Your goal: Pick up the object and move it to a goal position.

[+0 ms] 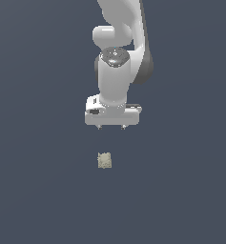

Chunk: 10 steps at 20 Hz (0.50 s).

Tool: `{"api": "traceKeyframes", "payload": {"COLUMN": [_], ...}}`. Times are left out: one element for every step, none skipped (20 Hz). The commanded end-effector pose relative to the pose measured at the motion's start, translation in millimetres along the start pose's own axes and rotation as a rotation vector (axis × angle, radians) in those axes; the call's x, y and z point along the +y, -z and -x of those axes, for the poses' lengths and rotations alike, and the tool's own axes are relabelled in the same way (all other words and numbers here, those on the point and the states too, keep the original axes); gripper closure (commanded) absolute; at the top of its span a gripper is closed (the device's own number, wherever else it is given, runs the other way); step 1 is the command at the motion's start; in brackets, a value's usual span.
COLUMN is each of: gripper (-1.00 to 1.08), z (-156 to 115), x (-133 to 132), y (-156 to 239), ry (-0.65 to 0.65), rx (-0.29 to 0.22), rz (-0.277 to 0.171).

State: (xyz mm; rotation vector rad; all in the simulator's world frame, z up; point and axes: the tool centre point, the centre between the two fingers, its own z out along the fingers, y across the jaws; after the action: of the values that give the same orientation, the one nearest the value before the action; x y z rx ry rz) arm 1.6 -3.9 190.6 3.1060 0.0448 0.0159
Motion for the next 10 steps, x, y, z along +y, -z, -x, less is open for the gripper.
{"api": "traceKeyframes", "payload": {"gripper": [-0.92, -0.92, -0.92, -0.92, -0.92, -0.92, -0.92, -0.92, -0.92, -0.92], "z": [-2, -4, -6, -8, -11, -14, -17, -20, -24, -27], "x": [1, 1, 2, 3, 4, 5, 6, 7, 8, 10], "y": [-3, -4, -6, -9, -11, -14, -17, -21, -25, -30], "ry": [0.002, 0.002, 0.004, 0.005, 0.007, 0.009, 0.011, 0.013, 0.015, 0.018], "rx": [-0.001, -0.001, -0.002, -0.002, -0.002, -0.002, -0.003, -0.003, -0.004, -0.004], "rz": [-0.001, -0.001, -0.001, -0.002, -0.003, -0.004, -0.005, -0.006, -0.007, -0.008]}}
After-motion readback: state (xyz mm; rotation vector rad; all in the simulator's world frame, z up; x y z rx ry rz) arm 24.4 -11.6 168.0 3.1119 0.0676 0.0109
